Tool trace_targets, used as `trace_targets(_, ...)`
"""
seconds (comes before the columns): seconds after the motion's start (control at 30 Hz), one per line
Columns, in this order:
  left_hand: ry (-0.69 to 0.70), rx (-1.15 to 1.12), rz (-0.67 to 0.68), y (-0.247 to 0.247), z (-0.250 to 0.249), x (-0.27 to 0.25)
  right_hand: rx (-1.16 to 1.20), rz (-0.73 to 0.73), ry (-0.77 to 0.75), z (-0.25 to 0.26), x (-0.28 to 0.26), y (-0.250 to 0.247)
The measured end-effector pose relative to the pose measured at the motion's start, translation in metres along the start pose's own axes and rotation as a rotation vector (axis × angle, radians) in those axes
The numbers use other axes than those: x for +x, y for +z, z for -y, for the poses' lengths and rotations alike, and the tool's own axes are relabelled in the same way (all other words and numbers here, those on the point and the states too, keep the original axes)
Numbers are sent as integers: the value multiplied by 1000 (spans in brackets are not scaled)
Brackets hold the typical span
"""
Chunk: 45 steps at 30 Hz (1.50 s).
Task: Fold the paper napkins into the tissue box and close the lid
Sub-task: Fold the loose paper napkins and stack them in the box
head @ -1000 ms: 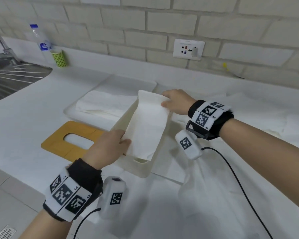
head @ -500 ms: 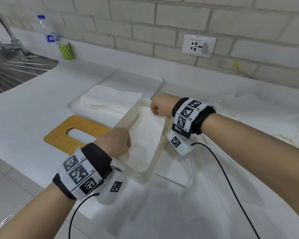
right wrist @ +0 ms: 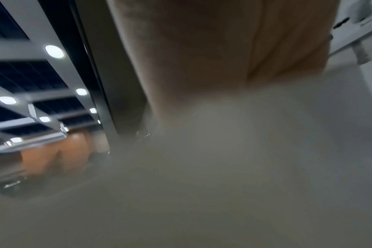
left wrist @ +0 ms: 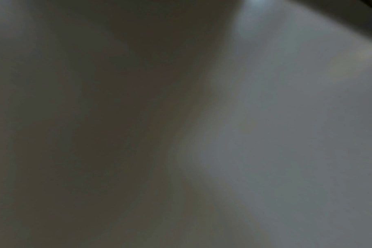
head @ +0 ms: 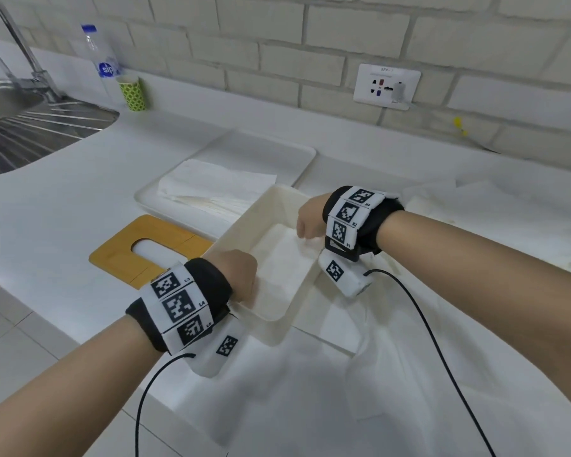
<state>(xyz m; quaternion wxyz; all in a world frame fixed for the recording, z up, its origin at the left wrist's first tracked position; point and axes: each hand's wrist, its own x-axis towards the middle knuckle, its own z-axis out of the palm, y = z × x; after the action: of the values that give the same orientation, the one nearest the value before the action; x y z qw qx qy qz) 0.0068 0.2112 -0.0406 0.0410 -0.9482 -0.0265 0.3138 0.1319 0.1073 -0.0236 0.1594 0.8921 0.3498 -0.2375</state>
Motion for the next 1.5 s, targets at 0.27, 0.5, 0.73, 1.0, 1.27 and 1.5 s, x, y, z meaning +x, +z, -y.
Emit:
trace_targets(0.27, 83, -554, -425, -9, 11, -34, 131, -333, -102, -20, -105, 0)
trace_targets(0.5, 251, -885, -673, 2, -40, -71, -123, 29, -182, 5, -99, 94)
trace_targets(0.73, 310, -681, -450, 27, -87, -65, -60, -26, -135, 0, -93, 112)
trace_targets(1.0, 170, -346, -172, 35, -121, -48, 15, -116, -195, -12, -102, 130)
trace_targets(1.27, 166, -307, -195, 36, -128, -28, 297, -224, -167, -37, -121, 131)
trace_targets(1.5, 229, -751, -615, 11, -122, -29, 735, -301, -179, -73, -162, 122)
